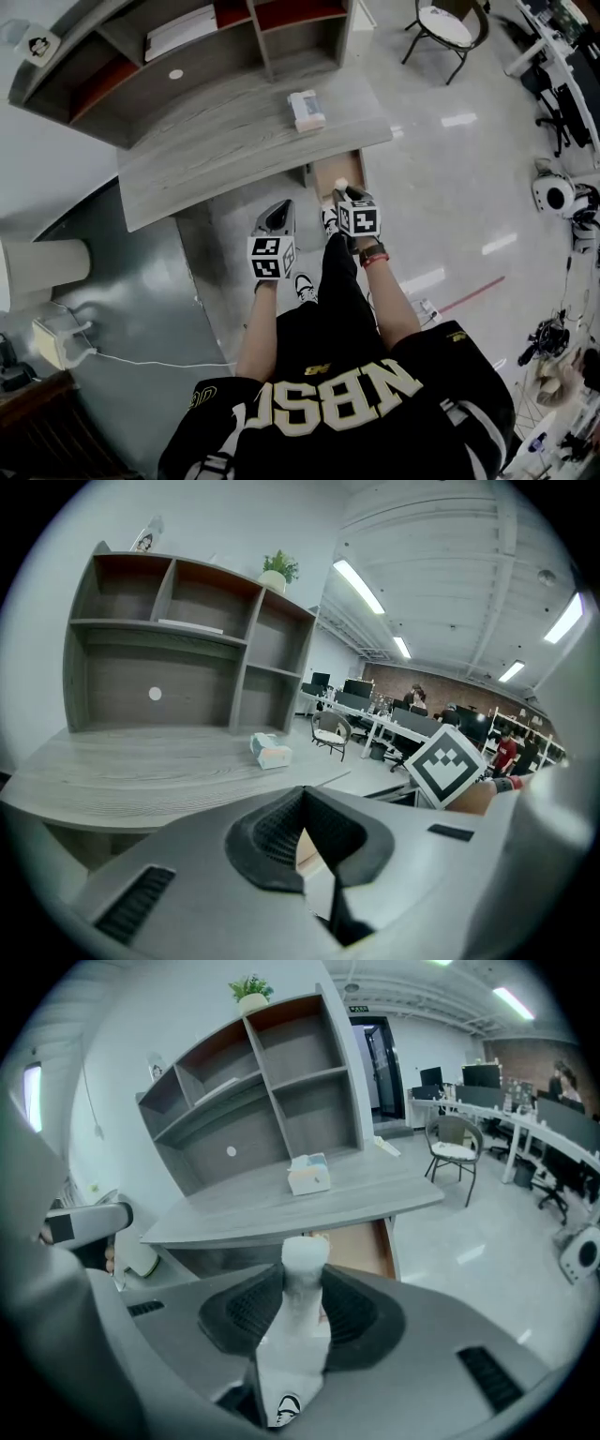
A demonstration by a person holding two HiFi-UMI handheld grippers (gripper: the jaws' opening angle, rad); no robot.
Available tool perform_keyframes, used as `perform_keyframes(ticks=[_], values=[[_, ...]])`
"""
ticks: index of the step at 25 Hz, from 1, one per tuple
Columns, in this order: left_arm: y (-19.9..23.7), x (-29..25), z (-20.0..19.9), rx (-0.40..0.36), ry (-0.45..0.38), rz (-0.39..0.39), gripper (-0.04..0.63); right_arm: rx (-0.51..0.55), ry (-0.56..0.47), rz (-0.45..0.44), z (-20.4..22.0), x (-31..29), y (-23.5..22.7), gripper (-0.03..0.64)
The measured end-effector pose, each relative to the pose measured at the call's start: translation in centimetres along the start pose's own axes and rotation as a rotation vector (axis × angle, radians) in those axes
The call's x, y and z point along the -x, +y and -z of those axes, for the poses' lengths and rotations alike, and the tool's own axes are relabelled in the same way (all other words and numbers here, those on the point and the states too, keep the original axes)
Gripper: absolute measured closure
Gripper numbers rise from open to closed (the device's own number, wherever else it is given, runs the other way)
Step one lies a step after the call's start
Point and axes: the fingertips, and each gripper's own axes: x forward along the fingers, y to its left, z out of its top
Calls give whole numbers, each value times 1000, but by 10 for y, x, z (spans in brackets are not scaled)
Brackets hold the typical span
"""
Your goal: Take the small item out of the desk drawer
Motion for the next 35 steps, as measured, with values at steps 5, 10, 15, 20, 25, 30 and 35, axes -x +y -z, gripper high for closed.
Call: perform_keyframes(ticks=[5, 10, 15, 20, 25, 30, 35], values=[[2, 18, -18, -14, -45, -5, 589, 28, -51, -13, -17, 24, 23, 482], [3, 39, -43, -40, -98, -18, 589, 60, -110, -23, -37, 50, 43, 482], [5, 59, -65, -53, -159, -26, 589, 103, -169, -10, -56, 78, 57, 482], [8, 75, -93, -70, -220, -32, 589, 144, -242, -16, -84, 107, 76, 482], [8, 95, -113, -95, -265, -44, 589, 162, -312, -32, -103, 132, 93, 482], [10, 112, -134, -109, -319, -65, 589, 186, -381, -44, -125, 154, 106, 482], [11, 130, -152, -116, -370, -73, 589, 188, -458, -79, -147, 177, 123, 482]])
